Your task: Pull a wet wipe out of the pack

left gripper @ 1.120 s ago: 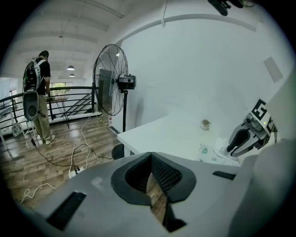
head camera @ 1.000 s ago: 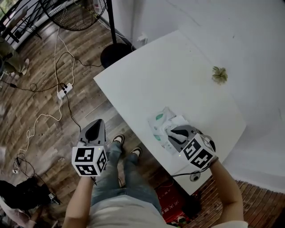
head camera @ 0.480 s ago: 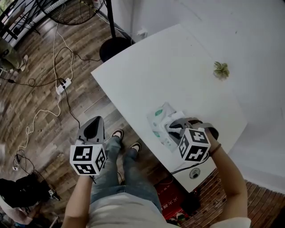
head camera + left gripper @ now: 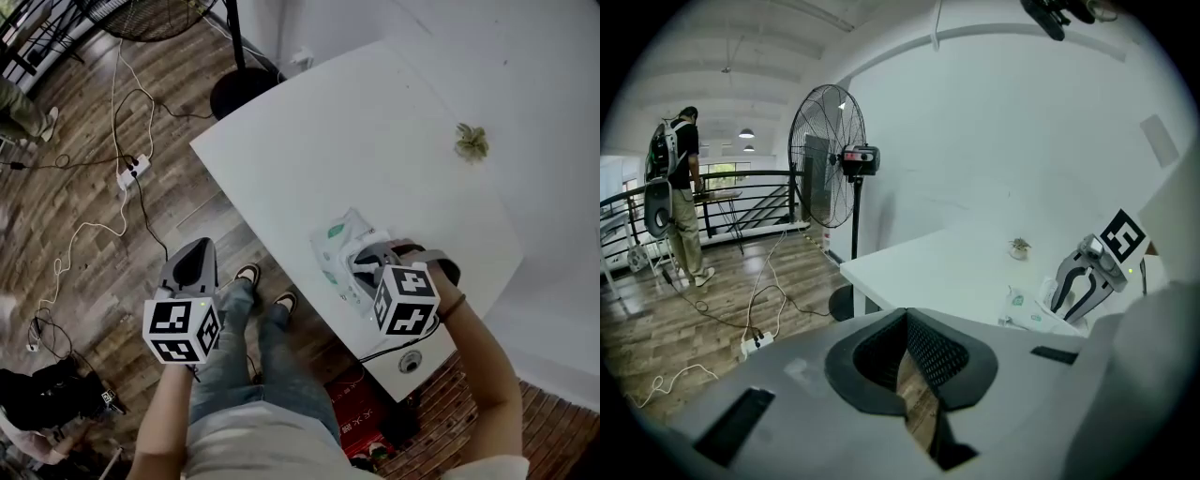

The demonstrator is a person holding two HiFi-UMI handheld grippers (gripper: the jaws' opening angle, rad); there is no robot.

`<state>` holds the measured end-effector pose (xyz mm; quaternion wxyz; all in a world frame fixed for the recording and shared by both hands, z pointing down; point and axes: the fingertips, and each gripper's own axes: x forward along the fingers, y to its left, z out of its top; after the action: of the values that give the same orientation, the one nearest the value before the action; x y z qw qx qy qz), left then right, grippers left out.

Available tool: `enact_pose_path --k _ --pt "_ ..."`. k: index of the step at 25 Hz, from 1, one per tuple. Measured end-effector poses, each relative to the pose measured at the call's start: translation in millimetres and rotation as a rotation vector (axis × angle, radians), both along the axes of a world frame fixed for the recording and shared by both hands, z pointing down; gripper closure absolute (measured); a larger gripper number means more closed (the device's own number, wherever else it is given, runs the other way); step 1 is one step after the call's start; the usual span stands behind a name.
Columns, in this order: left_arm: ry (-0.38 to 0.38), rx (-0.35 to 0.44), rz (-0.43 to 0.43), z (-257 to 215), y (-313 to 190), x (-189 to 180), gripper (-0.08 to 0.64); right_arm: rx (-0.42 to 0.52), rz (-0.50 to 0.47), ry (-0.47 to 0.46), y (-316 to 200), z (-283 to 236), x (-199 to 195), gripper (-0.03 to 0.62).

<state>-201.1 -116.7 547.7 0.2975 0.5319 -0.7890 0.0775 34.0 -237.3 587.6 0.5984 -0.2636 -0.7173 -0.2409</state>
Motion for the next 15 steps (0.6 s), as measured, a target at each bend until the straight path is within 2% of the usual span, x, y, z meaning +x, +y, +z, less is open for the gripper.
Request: enact_pose_path --k 7,15 --pt "0.012 -0.007 0.006 3.5 -3.6 1.0 0.557 -0.005 0.007 0.016 1.9 4.1 0.2 0.544" --pt "0.016 -0.011 0.016 8.4 -9.8 4.2 0.557 -0.016 0.025 0.029 0.0 11.1 1.1 0.546"
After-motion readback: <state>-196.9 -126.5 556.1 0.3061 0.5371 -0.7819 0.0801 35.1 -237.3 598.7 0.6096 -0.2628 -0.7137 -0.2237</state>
